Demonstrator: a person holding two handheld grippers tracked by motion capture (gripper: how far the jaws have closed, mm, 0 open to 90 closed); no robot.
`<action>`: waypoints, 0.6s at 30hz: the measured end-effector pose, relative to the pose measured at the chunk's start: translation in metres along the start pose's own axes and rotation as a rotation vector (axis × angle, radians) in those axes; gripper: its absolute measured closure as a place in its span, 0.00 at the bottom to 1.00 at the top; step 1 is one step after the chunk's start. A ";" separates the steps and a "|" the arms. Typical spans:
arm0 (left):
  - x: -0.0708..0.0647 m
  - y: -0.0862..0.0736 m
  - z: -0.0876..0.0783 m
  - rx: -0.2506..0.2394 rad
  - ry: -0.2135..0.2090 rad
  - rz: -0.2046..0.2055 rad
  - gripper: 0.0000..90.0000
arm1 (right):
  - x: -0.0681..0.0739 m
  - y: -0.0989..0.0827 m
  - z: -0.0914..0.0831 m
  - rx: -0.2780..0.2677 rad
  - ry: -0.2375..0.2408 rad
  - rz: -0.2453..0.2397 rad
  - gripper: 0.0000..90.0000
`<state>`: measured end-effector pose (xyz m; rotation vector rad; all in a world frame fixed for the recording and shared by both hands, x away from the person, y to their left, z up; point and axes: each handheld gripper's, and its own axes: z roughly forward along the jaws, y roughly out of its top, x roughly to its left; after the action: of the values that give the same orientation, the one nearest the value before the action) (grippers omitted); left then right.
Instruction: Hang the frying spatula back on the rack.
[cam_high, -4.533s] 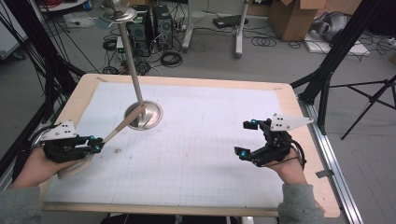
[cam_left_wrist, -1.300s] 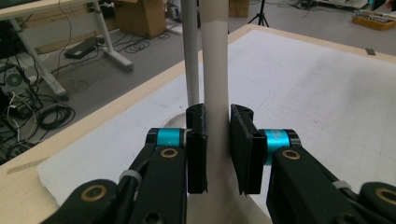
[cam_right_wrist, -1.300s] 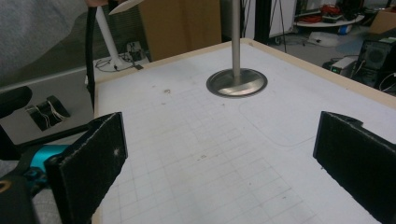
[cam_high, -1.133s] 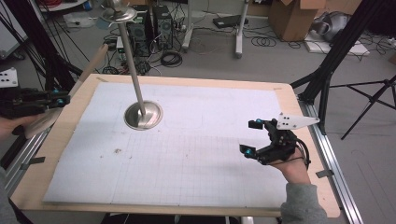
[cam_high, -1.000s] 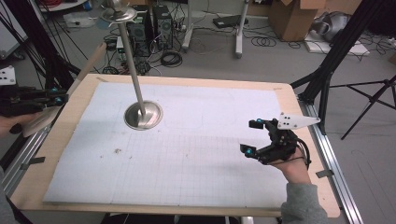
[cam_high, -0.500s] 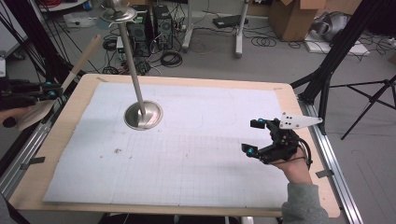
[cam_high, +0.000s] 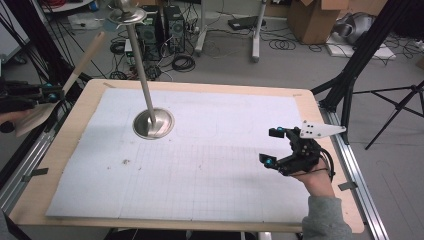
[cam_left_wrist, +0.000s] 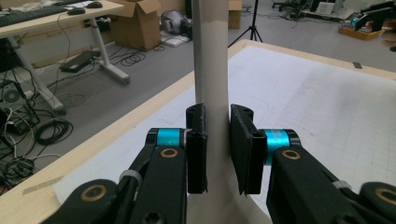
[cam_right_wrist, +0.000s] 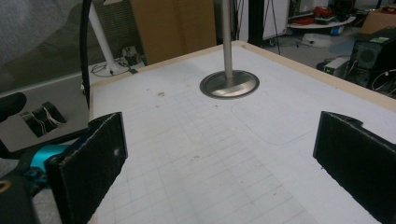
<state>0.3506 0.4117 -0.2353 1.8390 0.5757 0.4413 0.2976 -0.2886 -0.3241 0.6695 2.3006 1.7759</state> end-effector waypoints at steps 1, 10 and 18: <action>0.000 0.000 0.000 0.000 0.000 0.000 0.85 | 0.000 0.000 0.000 0.000 0.000 0.000 0.02; 0.003 0.013 -0.010 -0.018 0.015 0.023 0.85 | -0.001 -0.001 0.000 0.007 -0.003 -0.002 0.02; 0.007 0.014 -0.011 -0.025 0.025 0.016 0.85 | -0.002 -0.002 0.000 0.012 -0.007 0.004 0.02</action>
<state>0.3527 0.4205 -0.2188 1.8176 0.5704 0.4801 0.2992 -0.2900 -0.3264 0.6825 2.3090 1.7595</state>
